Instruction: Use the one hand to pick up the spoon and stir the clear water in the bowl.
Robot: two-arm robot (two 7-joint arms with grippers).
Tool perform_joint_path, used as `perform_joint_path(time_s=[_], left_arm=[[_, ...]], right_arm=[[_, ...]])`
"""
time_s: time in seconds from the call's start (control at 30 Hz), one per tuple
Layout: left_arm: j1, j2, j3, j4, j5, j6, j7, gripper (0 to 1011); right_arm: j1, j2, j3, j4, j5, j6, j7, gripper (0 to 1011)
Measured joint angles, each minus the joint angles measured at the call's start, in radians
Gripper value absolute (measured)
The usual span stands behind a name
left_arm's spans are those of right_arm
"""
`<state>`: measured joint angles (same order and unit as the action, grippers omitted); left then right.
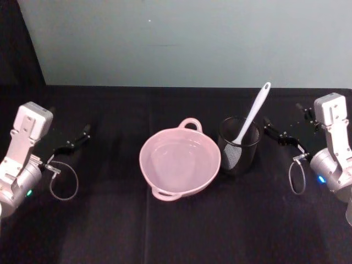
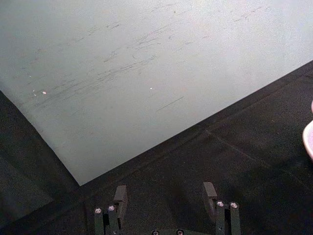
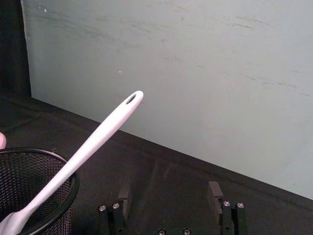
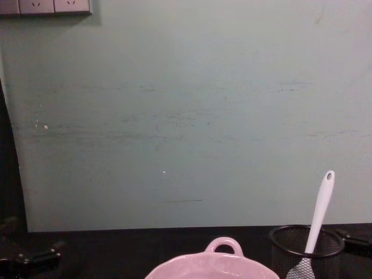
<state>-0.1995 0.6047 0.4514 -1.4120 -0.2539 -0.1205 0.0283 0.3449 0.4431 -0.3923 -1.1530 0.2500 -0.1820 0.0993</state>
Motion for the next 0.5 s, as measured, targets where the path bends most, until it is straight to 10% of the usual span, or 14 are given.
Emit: perform_joint_path(time_s=[0.5], left_arm=[[0.000, 0.000, 0.000, 0.000, 0.000, 0.000, 0.000, 1011]], right_arm=[[0.000, 0.001, 0.001, 0.000, 0.009, 0.000, 0.004, 1002]])
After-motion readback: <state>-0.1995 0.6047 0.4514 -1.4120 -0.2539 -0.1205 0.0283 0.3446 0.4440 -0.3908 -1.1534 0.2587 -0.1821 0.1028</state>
